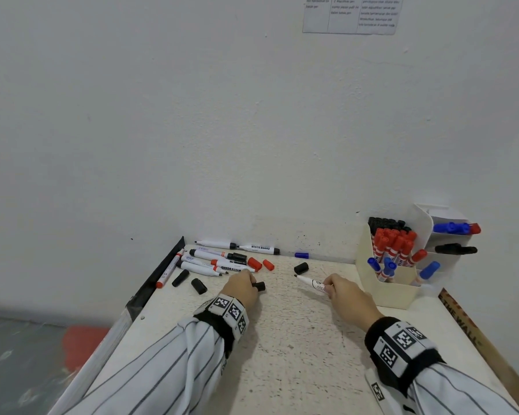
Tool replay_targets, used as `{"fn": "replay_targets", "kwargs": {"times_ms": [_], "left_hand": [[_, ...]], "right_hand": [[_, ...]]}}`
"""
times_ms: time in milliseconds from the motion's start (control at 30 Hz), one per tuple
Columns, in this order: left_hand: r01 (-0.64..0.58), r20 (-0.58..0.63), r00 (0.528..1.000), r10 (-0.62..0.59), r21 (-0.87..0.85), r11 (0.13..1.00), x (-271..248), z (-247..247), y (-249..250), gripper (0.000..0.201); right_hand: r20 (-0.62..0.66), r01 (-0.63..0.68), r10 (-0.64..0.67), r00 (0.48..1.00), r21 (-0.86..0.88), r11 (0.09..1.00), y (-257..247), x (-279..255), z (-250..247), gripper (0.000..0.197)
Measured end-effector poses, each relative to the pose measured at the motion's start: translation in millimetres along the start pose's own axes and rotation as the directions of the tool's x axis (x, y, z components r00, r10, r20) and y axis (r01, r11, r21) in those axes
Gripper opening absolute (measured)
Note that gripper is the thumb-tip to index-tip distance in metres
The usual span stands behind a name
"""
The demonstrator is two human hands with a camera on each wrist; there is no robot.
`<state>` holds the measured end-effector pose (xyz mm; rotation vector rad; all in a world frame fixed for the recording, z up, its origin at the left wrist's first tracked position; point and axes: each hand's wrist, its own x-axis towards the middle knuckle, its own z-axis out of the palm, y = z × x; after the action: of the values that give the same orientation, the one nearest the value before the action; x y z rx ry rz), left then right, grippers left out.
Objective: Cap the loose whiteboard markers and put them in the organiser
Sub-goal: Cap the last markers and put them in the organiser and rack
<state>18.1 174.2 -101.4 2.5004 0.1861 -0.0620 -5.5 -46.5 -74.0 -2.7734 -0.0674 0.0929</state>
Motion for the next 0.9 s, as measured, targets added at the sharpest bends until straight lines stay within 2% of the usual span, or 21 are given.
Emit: {"fn": "replay_targets", "kwargs": {"times_ms": [200, 300, 400, 533, 700, 833, 900], "left_hand": [[-0.026, 0.035, 0.999, 0.017, 0.277, 0.96, 17, -6, 11, 0.03], [0.01, 0.013, 1.0, -0.017, 0.419, 0.908, 24, -3, 20, 0.035], [-0.035, -0.045, 0.997, 0.06, 0.434, 0.9, 37, 3, 38, 0.036], [-0.256, 0.054, 0.964, 0.26, 0.447, 0.857, 63, 17, 72, 0.037], [-0.355, 0.211, 0.934, 0.29, 0.44, 0.825, 90, 45, 106, 0.037], [-0.372, 0.264, 0.924, 0.279, 0.442, 0.816, 105, 58, 115, 0.034], [-0.365, 0.248, 0.929, 0.276, 0.469, 0.804, 110, 61, 116, 0.032]], "right_hand": [[0.08, -0.082, 0.063, 0.995, 0.267, 0.96, 3, 6, -5, 0.016], [0.086, -0.119, 0.097, 0.992, 0.313, 0.942, 5, 9, -7, 0.013], [0.071, -0.143, 0.127, 0.989, 0.312, 0.939, 5, 18, -9, 0.011], [0.18, -0.238, 0.188, 0.966, 0.326, 0.915, 4, 32, -12, 0.013], [0.237, -0.303, 0.243, 0.941, 0.263, 0.916, 11, 52, -8, 0.025], [0.264, -0.326, 0.261, 0.929, 0.246, 0.913, 16, 61, -6, 0.031], [0.27, -0.33, 0.262, 0.926, 0.245, 0.912, 18, 64, -6, 0.032]]}}
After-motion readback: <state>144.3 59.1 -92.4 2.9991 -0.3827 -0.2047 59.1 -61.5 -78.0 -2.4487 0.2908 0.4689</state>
